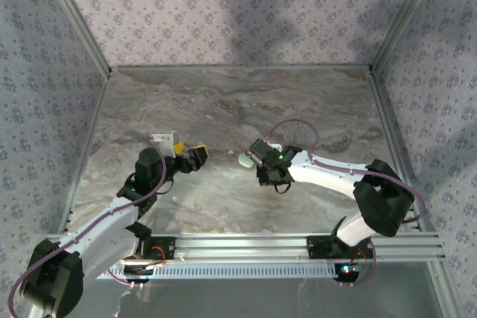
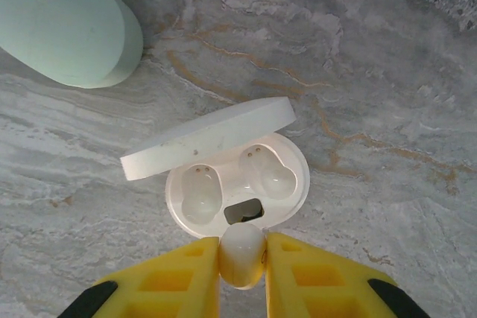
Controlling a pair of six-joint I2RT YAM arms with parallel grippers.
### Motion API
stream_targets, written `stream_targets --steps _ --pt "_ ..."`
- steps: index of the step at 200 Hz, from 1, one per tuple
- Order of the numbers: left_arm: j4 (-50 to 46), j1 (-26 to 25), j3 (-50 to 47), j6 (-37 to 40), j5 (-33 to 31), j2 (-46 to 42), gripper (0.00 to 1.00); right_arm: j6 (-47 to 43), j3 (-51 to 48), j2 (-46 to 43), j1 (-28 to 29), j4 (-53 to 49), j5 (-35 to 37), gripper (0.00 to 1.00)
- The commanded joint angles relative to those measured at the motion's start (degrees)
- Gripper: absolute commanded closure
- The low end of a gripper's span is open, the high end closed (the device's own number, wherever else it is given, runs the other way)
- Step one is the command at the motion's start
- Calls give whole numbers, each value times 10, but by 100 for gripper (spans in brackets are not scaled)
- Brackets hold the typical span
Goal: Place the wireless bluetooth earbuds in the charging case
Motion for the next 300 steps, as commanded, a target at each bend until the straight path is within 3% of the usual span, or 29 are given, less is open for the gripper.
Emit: stream_targets --steps 1,300 --pt "21 -4 10 0 9 0 0 -10 16 14 -2 0 -4 78" --pt "18 -3 8 -2 8 -8 0 -17 47 49 -1 0 -20 71"
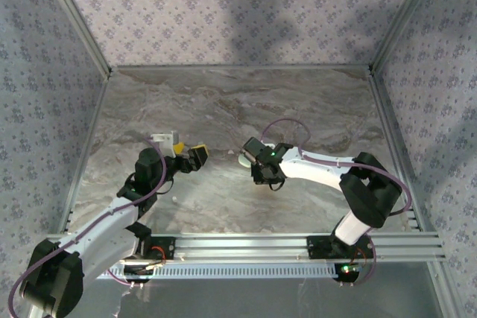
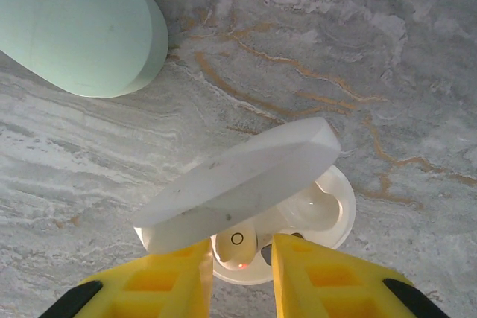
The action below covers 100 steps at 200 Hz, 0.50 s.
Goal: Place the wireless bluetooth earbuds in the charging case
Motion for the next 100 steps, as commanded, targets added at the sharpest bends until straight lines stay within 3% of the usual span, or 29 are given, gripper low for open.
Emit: stream_targets --steps 1,55,100 --pt "18 -3 8 -2 8 -8 0 -4 14 -5 -1 -10 -1 71" --pt "18 -14 13 5 19 -9 0 -9 -11 -83 -5 -9 7 71" --pt "3 -76 32 45 -3 -7 0 -34 -75 -214 -42 9 -6 65"
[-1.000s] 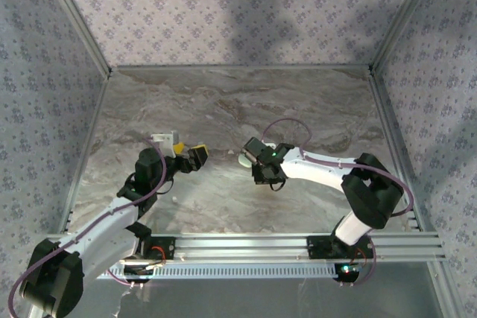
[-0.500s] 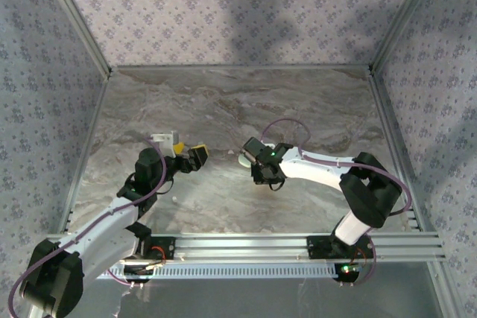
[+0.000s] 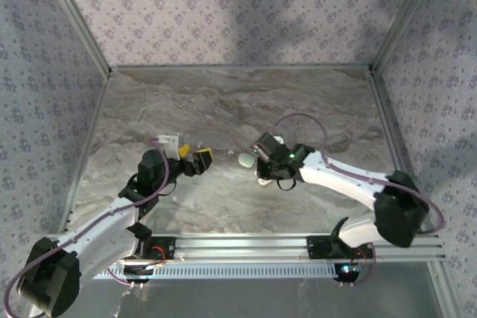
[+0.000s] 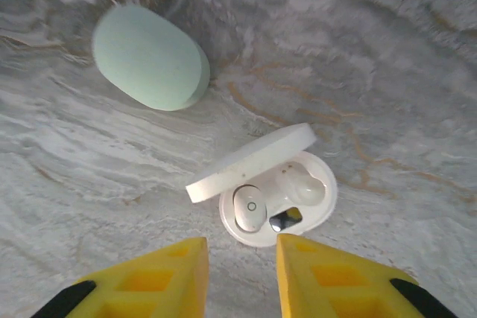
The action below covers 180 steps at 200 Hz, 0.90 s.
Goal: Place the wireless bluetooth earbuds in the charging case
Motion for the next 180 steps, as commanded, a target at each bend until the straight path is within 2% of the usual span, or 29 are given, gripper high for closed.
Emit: stream_targets --steps 1,26,49,66,99,136,180 --pt "3 -33 31 35 -11 -7 0 -20 -38 -64 -24 6 -8 65" --pt "-9 -77 45 71 -39 3 0 -35 -86 -152 -70 23 -54 62" --pt "-23 -91 61 77 -58 20 0 -40 -118 -234 -123 10 -113 53" --pt "-62 -94 83 38 -69 32 0 -55 -120 -293 -162 -24 -155 44" --pt "-170 -108 141 -63 -48 25 0 -55 -117 -387 -198 -93 -223 19" --pt "-280 -133 198 -151 -34 13 0 -71 -102 -427 -215 -145 -271 5" --pt "-413 -152 225 -196 -36 -6 0 -104 -110 -436 -217 -151 -327 3"
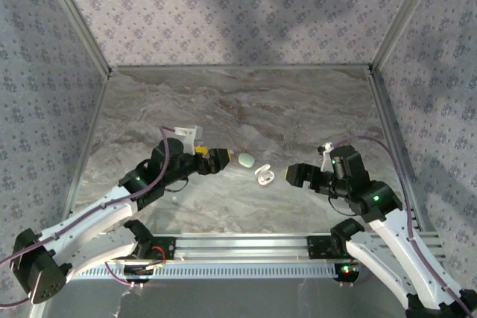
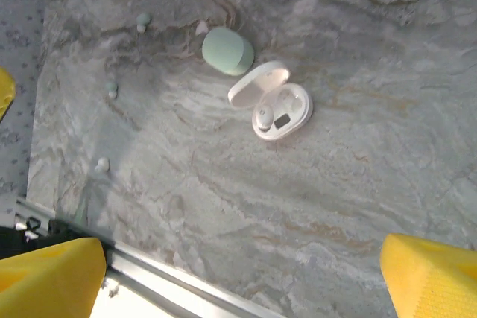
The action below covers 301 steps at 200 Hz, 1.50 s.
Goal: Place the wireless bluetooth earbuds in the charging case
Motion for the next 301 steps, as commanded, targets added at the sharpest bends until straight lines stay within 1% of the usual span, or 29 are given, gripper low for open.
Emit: stream_targets --steps 1,10,49,95,130,142,156,177,187,196,202,213,225,252,282,301 --pt "-116 -6 19 -46 6 -17 0 -33 5 -8 -3 -19 -58 3" --pt "-139 -8 21 -50 2 -23 0 -37 -3 -4 -5 -14 -75 3" --pt "-241 -7 22 -95 -49 -43 0 -62 -7 55 -15 44 -95 2" --pt "-296 -7 -33 -176 -85 -107 0 -108 30 123 -18 64 -54 3" --pt "-388 -7 -42 -210 -135 -129 0 -117 44 173 -18 110 -46 8" --pt "-407 -7 -46 -218 -145 -134 1 -115 54 195 -15 118 -42 9" --pt "-426 -6 -47 -221 -158 -134 8 -116 66 221 -13 121 -43 11" --pt "-462 -7 -45 -228 -179 -119 26 -127 84 260 -6 121 -44 15" --pt "-469 -6 -47 -230 -184 -108 30 -132 94 279 -2 121 -43 17" --pt "-469 -7 -48 -230 -186 -96 38 -137 101 294 1 121 -41 18" --pt "-469 -6 -47 -230 -187 -87 41 -139 105 303 3 121 -39 19" --pt "-469 -7 -42 -228 -191 -62 44 -142 112 319 5 121 -37 22" --pt "-472 -6 -33 -223 -195 -32 48 -144 119 334 4 121 -35 23" --pt "-481 -7 -10 -210 -201 34 49 -148 135 355 5 121 -28 26" --pt "-477 -6 8 -194 -199 84 55 -150 145 366 6 113 -4 26" --pt "-470 -7 18 -185 -198 108 58 -151 144 367 4 114 -2 26"
